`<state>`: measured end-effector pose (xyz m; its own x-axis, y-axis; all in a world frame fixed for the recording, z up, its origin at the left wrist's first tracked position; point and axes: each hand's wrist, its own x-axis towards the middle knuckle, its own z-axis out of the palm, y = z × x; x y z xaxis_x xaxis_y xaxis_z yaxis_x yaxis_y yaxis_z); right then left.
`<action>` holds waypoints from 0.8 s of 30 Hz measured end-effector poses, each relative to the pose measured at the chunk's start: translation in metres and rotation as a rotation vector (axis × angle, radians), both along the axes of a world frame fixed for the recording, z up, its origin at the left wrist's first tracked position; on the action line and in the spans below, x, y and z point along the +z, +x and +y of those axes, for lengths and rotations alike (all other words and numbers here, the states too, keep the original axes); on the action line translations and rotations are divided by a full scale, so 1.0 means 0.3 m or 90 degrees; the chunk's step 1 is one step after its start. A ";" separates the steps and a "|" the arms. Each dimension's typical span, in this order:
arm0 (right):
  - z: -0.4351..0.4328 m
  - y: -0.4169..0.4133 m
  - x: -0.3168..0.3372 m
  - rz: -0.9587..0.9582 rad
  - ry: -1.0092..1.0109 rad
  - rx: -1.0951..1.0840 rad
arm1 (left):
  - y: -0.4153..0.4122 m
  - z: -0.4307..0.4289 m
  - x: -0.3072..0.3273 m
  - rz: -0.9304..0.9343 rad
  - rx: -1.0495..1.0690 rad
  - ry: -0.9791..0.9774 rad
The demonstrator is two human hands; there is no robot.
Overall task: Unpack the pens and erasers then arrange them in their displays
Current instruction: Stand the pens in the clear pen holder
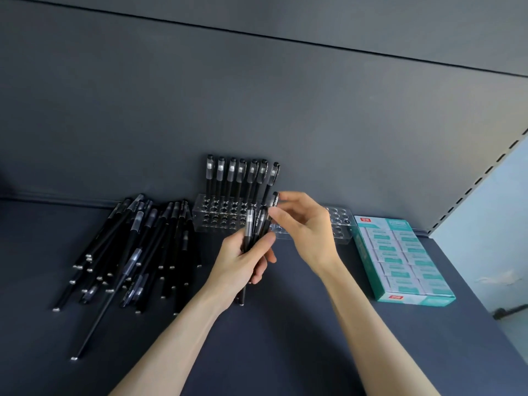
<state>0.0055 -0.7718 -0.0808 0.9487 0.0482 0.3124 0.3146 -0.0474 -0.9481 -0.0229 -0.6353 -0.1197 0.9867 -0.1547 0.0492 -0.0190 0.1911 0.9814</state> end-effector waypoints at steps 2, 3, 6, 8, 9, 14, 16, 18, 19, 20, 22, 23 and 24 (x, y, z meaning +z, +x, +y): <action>-0.009 0.001 -0.005 -0.003 0.031 0.000 | 0.000 -0.001 -0.005 -0.002 -0.001 0.002; -0.014 0.002 -0.008 -0.002 0.049 -0.004 | 0.000 0.001 -0.008 -0.005 -0.002 0.000; -0.025 -0.001 -0.023 0.013 0.074 -0.013 | -0.001 0.005 -0.012 0.005 -0.013 -0.008; -0.025 -0.004 -0.032 0.023 0.066 -0.019 | 0.000 0.004 -0.014 0.023 -0.029 -0.018; -0.025 -0.006 -0.035 0.023 0.065 -0.022 | -0.001 0.004 -0.013 0.029 -0.032 -0.017; -0.034 0.007 -0.001 -0.050 0.106 -0.130 | 0.003 0.008 -0.005 0.096 0.008 -0.012; -0.044 0.028 0.031 -0.105 0.116 -0.211 | 0.013 0.015 -0.007 0.116 0.037 -0.013; -0.045 0.053 0.055 -0.166 0.077 -0.275 | 0.016 0.018 -0.007 0.104 0.044 -0.040; -0.040 0.066 0.063 -0.196 0.046 -0.297 | 0.016 0.017 -0.006 0.094 0.044 -0.056; -0.035 0.079 0.066 -0.224 0.015 -0.311 | 0.012 0.017 -0.005 0.083 0.043 -0.066; -0.028 0.103 0.066 -0.267 -0.032 -0.331 | 0.007 0.014 -0.005 0.054 0.034 -0.064; -0.028 0.115 0.065 -0.283 -0.048 -0.336 | 0.006 0.013 -0.005 0.041 0.028 -0.057; -0.028 0.125 0.060 -0.293 -0.063 -0.339 | 0.006 0.013 -0.004 0.030 0.025 -0.052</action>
